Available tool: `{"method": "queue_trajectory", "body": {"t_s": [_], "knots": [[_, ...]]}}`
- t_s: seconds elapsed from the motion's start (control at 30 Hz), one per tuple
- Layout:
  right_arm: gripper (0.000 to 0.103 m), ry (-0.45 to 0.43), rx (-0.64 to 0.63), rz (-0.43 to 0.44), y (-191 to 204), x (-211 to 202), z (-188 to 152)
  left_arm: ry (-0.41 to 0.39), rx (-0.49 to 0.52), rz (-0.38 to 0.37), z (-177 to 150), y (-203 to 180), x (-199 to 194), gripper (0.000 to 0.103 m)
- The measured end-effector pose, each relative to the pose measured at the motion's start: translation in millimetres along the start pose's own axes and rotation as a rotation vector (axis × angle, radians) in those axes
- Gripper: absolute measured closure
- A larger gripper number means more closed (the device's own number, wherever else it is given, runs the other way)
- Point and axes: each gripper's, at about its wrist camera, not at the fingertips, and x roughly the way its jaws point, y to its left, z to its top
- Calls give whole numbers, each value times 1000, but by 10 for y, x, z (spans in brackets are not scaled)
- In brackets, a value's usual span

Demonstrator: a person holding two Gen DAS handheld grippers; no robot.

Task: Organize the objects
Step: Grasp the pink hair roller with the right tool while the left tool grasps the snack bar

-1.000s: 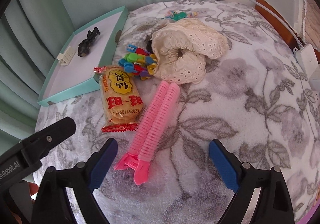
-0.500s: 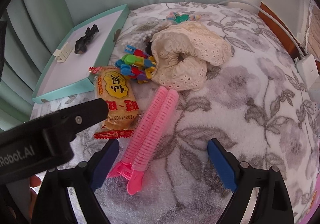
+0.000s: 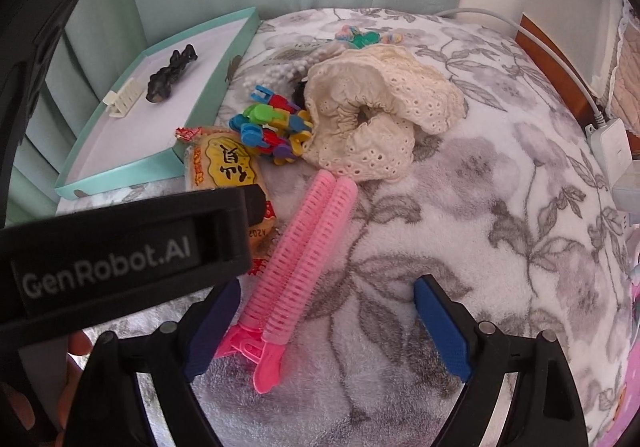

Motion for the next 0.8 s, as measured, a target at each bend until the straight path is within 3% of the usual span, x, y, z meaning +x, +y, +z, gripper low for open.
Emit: {"method": "queue_trajectory", "body": {"t_s": [0.2,0.3,0.43,0.53,0.8], "knots": [[27,-6,23,4,-55,-44,9,0,10,-20,4,-37,-14,37],[37,-10,29,29,-87,-64,23,2,13,-40,9,-68,-14,47],[57,-6,26,81,-46,-115,-9,7,8,-68,4,-84,-28,62],[65,0,35,106,-43,-130,-15,10,5,-74,6,-93,-30,65],[70,11,57,127,-83,-122,-4,7,-10,-90,-38,-66,-51,72]]}}
